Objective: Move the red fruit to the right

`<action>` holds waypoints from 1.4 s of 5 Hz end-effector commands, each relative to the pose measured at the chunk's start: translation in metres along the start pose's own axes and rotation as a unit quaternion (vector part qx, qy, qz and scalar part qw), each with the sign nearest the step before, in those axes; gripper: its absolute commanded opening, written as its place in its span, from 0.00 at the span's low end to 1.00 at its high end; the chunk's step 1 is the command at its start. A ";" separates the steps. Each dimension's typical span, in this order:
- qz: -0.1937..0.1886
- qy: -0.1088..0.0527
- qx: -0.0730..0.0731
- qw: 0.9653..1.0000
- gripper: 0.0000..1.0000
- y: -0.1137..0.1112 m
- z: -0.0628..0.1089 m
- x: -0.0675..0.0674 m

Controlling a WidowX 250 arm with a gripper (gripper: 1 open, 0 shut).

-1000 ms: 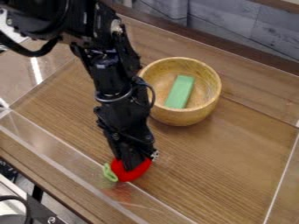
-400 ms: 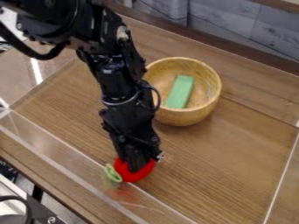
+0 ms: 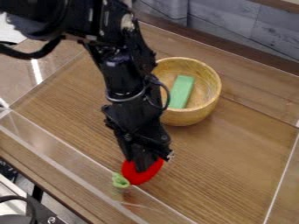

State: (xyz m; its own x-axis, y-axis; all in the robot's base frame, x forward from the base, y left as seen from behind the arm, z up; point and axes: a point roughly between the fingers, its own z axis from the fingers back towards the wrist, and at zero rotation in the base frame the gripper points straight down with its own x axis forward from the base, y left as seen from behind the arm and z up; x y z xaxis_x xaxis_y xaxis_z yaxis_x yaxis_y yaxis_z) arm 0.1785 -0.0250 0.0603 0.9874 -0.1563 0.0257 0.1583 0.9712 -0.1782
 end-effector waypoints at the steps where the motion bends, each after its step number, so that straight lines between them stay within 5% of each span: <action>1: 0.003 -0.036 0.008 0.999 0.00 -0.010 0.022 0.013; 3: -0.049 -0.044 0.006 0.998 0.00 -0.031 0.011 0.018; 7: 0.007 -0.071 -0.001 0.997 0.00 -0.047 0.032 0.035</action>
State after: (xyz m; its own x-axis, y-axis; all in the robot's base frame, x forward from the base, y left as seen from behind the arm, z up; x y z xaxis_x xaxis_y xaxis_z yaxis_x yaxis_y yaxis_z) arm 0.1974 -0.0701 0.0922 0.9831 -0.1285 0.1304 0.1508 0.9723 -0.1785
